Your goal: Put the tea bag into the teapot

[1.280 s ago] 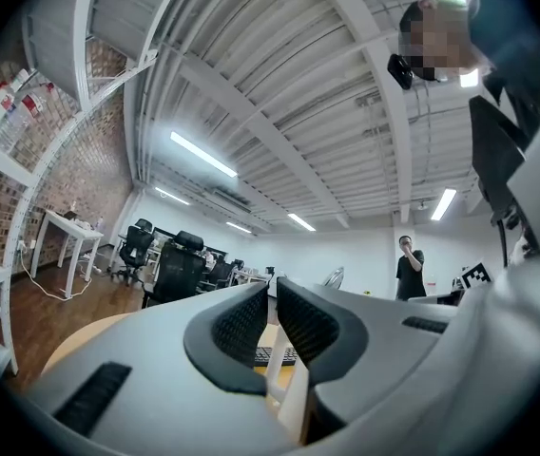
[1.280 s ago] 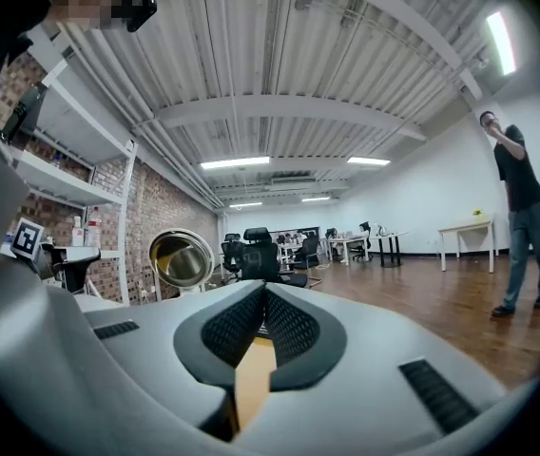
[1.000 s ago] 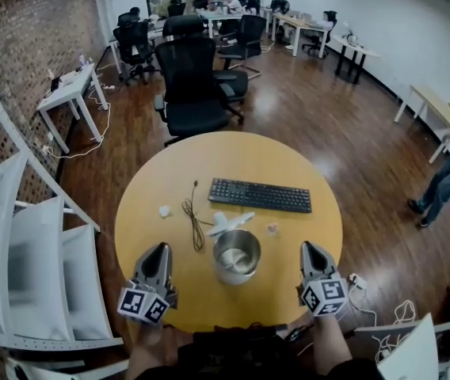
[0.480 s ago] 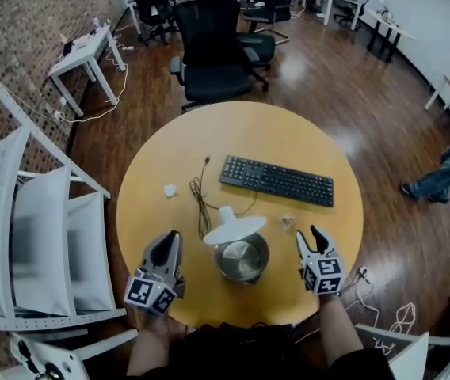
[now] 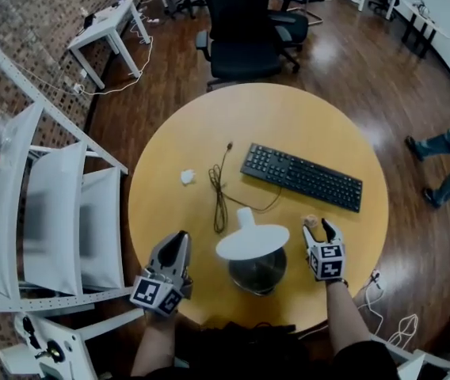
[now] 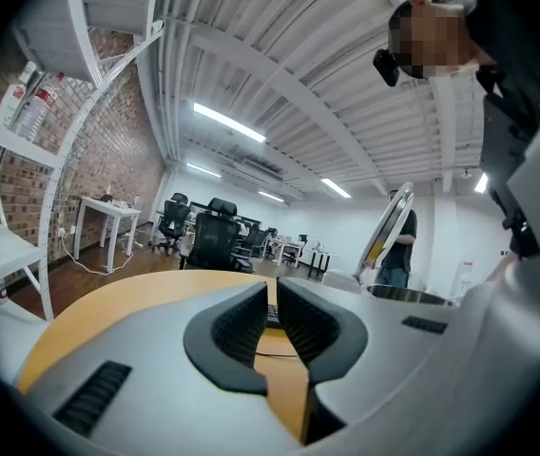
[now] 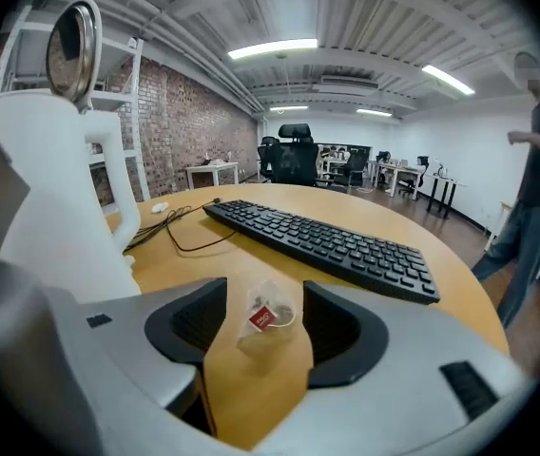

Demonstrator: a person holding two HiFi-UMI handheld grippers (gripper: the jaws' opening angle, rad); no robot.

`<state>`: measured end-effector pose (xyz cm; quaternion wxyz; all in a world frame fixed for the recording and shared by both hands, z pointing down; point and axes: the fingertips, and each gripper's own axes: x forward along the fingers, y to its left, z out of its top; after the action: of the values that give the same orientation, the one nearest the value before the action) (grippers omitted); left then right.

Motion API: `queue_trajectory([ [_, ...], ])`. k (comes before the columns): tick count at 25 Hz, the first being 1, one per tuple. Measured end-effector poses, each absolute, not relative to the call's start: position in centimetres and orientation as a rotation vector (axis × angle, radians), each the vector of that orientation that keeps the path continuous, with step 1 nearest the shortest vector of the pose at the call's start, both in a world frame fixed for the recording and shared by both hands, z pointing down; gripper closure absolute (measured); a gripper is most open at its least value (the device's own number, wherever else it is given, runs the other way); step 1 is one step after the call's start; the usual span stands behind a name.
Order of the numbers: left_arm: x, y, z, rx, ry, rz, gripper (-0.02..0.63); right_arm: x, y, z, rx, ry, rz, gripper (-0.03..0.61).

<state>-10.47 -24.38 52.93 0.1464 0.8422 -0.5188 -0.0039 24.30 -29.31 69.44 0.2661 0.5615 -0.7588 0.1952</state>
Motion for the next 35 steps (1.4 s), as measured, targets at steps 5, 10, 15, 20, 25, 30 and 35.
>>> queue_trajectory([
  [5,-11.3,-24.2,52.8,2.405,-1.514,-0.03,0.588,23.9,-30.8,72.2,1.472,-1.997,0.546,0.324],
  [10,-12.2,-23.5,52.6,2.424,-1.512,-0.018,0.588,23.6,-30.6,74.1,1.393,-1.939,0.571,0.363],
  [15,-12.6,-23.5,52.0,2.424,-1.524,-0.054,0.588,23.4,-29.9,73.5,1.423,-1.939,0.556,0.48],
  [20,-12.8,-23.2,52.1,2.449,-1.5,-0.053,0.588,24.6,-28.9,70.1,1.536,-1.981,0.531,0.48],
  [25,-12.0,-23.8,50.0,2.522,-1.446,-0.124,0.588,27.6,-27.5,65.3,1.67,-1.983,0.474,0.479],
  [30,-11.4,-23.0,48.1,2.587,-1.389,-0.16,0.588,28.8,-24.7,60.6,1.795,-2.013,0.413,0.479],
  [35,-11.6,-21.5,46.7,2.632,-1.358,-0.174,0.588,28.3,-22.2,55.7,1.883,-2.056,0.338,0.479],
])
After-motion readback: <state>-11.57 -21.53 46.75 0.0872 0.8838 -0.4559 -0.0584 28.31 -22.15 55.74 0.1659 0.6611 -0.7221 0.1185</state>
